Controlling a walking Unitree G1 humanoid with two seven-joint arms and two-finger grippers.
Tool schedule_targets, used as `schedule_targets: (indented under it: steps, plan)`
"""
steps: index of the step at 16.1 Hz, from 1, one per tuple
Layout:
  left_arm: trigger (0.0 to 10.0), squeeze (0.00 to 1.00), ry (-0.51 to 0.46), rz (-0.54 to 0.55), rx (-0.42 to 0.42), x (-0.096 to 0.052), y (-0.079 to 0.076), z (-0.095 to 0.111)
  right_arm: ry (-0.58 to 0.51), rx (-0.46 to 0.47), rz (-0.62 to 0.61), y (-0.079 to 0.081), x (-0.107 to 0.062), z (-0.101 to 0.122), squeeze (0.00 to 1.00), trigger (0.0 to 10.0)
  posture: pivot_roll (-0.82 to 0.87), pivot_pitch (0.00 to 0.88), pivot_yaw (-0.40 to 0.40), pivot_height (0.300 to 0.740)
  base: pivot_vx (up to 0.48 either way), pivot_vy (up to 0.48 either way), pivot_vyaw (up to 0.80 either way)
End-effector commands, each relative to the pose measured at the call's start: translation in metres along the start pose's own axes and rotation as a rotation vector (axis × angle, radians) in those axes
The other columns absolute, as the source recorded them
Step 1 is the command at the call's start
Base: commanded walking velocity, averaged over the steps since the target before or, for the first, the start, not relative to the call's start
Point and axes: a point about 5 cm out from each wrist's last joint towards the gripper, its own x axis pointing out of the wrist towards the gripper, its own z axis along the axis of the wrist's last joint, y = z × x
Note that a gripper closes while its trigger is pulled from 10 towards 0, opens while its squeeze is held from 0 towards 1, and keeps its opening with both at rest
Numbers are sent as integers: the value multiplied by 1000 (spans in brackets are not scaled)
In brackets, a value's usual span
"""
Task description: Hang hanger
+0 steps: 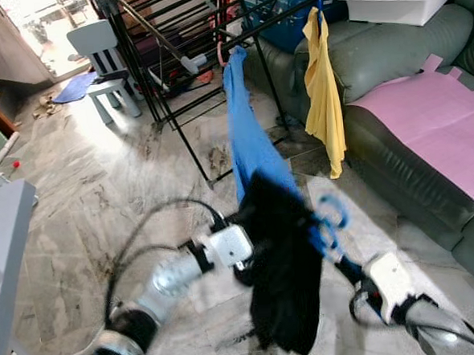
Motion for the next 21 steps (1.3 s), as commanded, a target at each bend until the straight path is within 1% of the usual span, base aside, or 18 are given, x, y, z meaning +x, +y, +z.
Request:
schedule_targets:
  steps: [1, 3, 4, 5, 7, 9, 10, 11, 13, 14, 15, 17, 18, 19, 20, 21]
  plan:
    - [10000, 1000, 5, -25, 47, -3, 5, 0, -70, -40, 37, 2, 4, 14, 0, 10000, -204, 62, 196, 740, 0, 0, 0]
    - [10000, 1000, 4, -35, 101, -7, 20, 2, -46, -89, 135, 5, -2, 12, 0, 10000, -206, 62, 202, 740, 0, 0, 0]
    - [10000, 1000, 17, -46, 126, -9, 24, 1, -29, -127, 192, 5, -6, 12, 0, 10000, -205, 63, 204, 740, 0, 0, 0]
    - [10000, 1000, 26, -53, 143, -10, 26, 0, -23, -145, 216, 5, -8, 12, 0, 10000, -205, 63, 204, 740, 0, 0, 0]
    - [10000, 1000, 67, -108, 171, -15, 23, -7, -24, -226, 285, -3, -13, 23, 0, 10000, -210, 66, 207, 740, 0, 0, 0]
    - [10000, 1000, 89, -117, 184, -16, 22, -11, -20, -327, 316, -13, -14, 35, 0, 10000, -212, 67, 209, 740, 0, 0, 0]
    - [10000, 1000, 101, -145, 170, -17, 18, -13, -17, -363, 321, -19, -15, 41, 0, 10000, -214, 67, 209, 740, 0, 0, 0]
    - [10000, 1000, 132, -207, 169, -19, 12, -18, -23, -402, 325, -29, -15, 51, 0, 10000, -214, 68, 208, 740, 0, 0, 0]
    - [10000, 1000, 189, -272, 185, -24, 4, -27, -31, -458, 339, -39, -16, 67, 0, 10000, -216, 68, 207, 740, 0, 0, 0]
    - [10000, 1000, 211, -272, 172, -23, 3, -29, -33, -471, 352, -39, -15, 71, 0, 10000, -217, 67, 206, 740, 0, 0, 0]
    - [10000, 1000, 227, -269, 182, -22, 4, -30, -36, -485, 367, -38, -15, 74, 0, 10000, -219, 66, 204, 740, 0, 0, 0]
    - [10000, 1000, 238, -246, 210, -13, 8, -28, -19, -496, 458, -26, -16, 74, 0, 10000, -223, 66, 197, 740, 0, 0, 0]
    - [10000, 1000, 233, -235, 218, -10, 11, -26, -4, -509, 483, -23, -17, 72, 0, 10000, -223, 65, 197, 740, 0, 0, 0]
    - [10000, 408, 219, -208, 236, -6, 17, -21, 9, -513, 493, -23, -18, 70, 0, 10000, -225, 66, 197, 740, 0, 0, 0]
    - [10000, 408, 219, -204, 229, -4, 20, -20, 11, -510, 492, -23, -18, 69, 0, 10000, -225, 66, 197, 740, 0, 0, 0]
    - [10000, 0, 221, -209, 231, -4, 22, -20, 13, -515, 493, -22, -18, 70, 0, 10000, -226, 67, 200, 740, 0, 0, 0]
